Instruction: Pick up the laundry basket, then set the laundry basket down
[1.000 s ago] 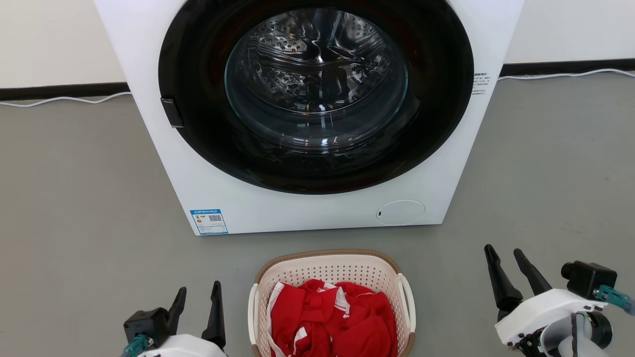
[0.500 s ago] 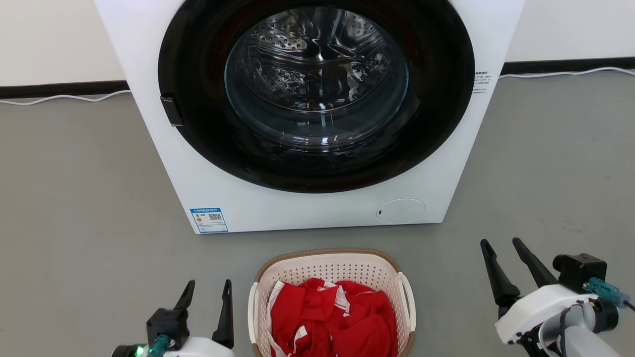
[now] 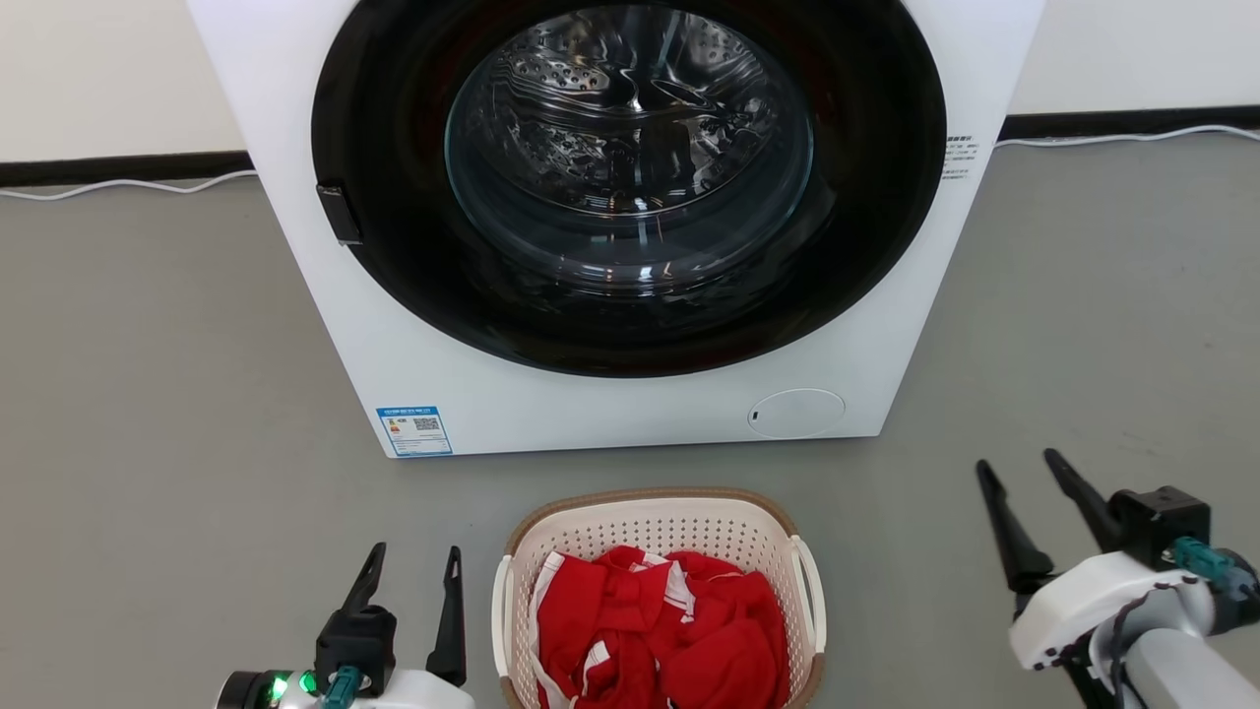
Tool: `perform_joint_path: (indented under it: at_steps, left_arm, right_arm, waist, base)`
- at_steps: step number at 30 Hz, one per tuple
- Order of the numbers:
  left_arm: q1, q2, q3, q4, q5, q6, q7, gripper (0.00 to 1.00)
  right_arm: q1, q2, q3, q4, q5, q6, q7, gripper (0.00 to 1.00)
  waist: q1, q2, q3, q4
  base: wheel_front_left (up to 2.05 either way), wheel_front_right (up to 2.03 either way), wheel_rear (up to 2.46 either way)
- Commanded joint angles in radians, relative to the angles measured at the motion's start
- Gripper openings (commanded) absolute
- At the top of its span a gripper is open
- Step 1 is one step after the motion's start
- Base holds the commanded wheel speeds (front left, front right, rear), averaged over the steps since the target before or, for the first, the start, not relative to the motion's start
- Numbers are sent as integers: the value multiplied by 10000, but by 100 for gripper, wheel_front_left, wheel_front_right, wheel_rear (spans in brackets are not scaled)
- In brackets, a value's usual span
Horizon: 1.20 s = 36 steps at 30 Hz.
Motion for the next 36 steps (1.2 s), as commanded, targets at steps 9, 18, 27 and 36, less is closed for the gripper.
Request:
perform_joint_path:
  at_steps: [9,18,27,36]
  left_arm:
    - [-611,102,294,226,-336,617,-118,100]
    - [-700,101,112,318,-543,683,-118,100]
    - [-981,101,-289,227,-794,932,-118,100]
    - [-1589,101,-871,-43,-1328,1465,-118,100]
  right_arm:
    - [-238,115,-566,194,-667,31,-162,100]
    - [-240,130,-616,85,-631,31,-162,100]
    - [-380,-120,-703,-199,-465,31,-162,100]
    - [-759,-478,-701,-712,-191,31,-162,100]
  waist:
    - [0,0,136,-15]
    - [0,0,307,3]
    - [0,0,1160,64]
    - [0,0,2706,86]
  base:
    - [0,0,0]
    - [0,0,0]
    - [0,0,0]
    - [0,0,0]
